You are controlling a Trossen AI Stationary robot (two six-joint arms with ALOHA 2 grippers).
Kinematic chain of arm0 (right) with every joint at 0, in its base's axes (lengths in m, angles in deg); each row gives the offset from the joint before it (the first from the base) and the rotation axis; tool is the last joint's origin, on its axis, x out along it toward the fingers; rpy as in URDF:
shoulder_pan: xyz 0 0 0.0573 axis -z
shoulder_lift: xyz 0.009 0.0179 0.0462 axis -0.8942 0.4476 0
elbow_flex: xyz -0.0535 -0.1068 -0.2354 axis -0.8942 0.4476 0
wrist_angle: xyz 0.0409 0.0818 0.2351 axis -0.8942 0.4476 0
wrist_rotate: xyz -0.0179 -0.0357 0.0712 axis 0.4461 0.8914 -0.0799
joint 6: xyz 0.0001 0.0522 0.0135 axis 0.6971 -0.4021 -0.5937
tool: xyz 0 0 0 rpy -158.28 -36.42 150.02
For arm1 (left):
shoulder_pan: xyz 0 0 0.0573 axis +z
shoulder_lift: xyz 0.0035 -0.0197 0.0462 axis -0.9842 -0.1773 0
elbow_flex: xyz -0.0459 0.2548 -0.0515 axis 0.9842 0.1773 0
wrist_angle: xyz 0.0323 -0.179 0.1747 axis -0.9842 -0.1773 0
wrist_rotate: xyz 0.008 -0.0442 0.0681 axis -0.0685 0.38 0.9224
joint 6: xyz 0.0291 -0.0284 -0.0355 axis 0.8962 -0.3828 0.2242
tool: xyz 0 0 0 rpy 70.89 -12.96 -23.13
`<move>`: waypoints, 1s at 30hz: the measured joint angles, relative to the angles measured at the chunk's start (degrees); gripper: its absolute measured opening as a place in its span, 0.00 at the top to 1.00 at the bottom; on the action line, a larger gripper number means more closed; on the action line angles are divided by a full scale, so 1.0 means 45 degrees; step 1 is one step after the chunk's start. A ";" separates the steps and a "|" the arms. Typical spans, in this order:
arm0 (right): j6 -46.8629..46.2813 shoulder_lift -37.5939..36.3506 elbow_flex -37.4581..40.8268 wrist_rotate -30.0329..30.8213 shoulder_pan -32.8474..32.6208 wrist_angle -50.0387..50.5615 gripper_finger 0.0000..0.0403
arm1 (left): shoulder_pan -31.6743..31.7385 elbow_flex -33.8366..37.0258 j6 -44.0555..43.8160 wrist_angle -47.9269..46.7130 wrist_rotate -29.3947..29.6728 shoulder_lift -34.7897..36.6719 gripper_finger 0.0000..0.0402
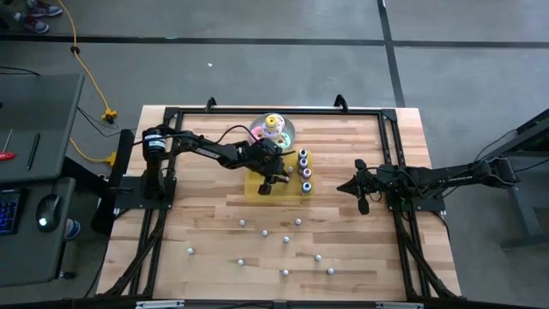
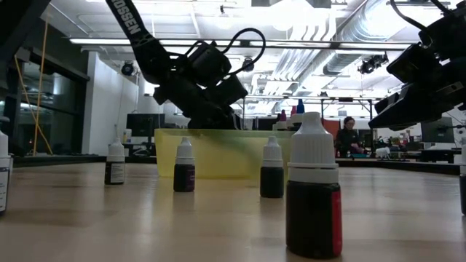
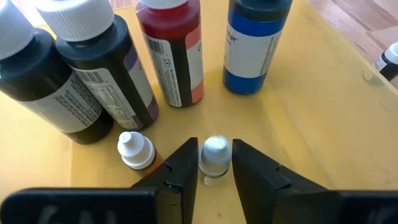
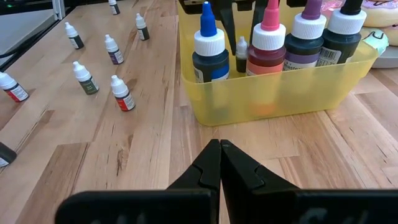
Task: Pick & Place food coloring
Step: Put the small brown food coloring bottle into the yellow container, then put the small blue food coloring bottle into the yellow container
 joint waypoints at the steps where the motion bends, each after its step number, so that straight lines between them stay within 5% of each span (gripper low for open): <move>1: 0.0000 -0.0003 0.0000 0.0000 0.0003 0.0000 1.00 | 0.0003 -0.0001 0.0000 0.0001 0.0005 0.0000 0.75; 19: 0.0000 0.0000 0.0000 0.0000 0.0000 0.0000 1.00 | -0.0014 -0.0916 0.0000 -0.1014 0.0246 0.0406 0.54; 30: 0.0000 0.0000 0.0000 0.0000 0.0003 -0.0002 1.00 | -0.0473 -0.4944 -0.0393 -0.8667 0.1012 0.1870 0.53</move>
